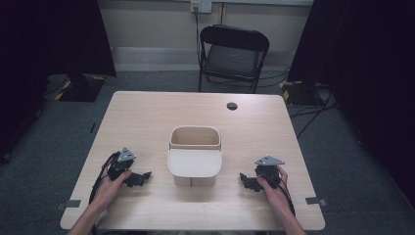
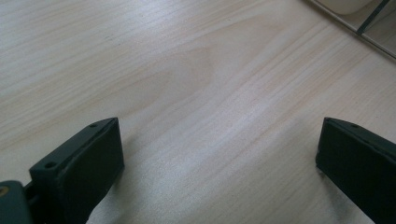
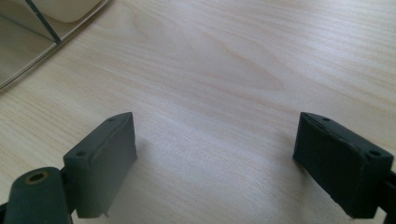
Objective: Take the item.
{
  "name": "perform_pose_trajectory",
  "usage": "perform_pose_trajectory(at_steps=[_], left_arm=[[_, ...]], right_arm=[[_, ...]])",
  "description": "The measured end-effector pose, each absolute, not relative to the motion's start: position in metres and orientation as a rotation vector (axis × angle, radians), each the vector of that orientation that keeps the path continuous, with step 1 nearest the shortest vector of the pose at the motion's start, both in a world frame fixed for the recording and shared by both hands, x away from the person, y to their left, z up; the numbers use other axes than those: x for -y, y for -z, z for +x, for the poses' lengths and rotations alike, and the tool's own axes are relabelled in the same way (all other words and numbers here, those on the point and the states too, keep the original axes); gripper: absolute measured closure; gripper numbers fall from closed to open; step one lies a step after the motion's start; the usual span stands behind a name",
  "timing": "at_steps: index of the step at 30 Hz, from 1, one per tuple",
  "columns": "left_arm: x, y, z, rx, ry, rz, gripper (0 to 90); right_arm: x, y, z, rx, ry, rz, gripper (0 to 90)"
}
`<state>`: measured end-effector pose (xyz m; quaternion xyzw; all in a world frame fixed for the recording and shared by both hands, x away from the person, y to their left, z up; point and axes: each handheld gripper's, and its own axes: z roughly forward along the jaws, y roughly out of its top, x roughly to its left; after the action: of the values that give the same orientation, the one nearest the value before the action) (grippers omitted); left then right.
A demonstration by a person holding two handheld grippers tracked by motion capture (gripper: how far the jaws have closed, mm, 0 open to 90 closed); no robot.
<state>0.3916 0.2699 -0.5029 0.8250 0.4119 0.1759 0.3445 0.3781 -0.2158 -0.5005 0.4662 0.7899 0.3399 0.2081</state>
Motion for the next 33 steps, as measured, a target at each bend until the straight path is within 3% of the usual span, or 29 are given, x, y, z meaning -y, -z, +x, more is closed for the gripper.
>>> perform_pose_trajectory(at_steps=[33], left_arm=[[-0.270, 0.503, 0.392, -1.070, -0.457, 2.145, 0.3]], right_arm=[[0.213, 0.485, 0.370, -2.200, -1.115, 1.269, 14.9]])
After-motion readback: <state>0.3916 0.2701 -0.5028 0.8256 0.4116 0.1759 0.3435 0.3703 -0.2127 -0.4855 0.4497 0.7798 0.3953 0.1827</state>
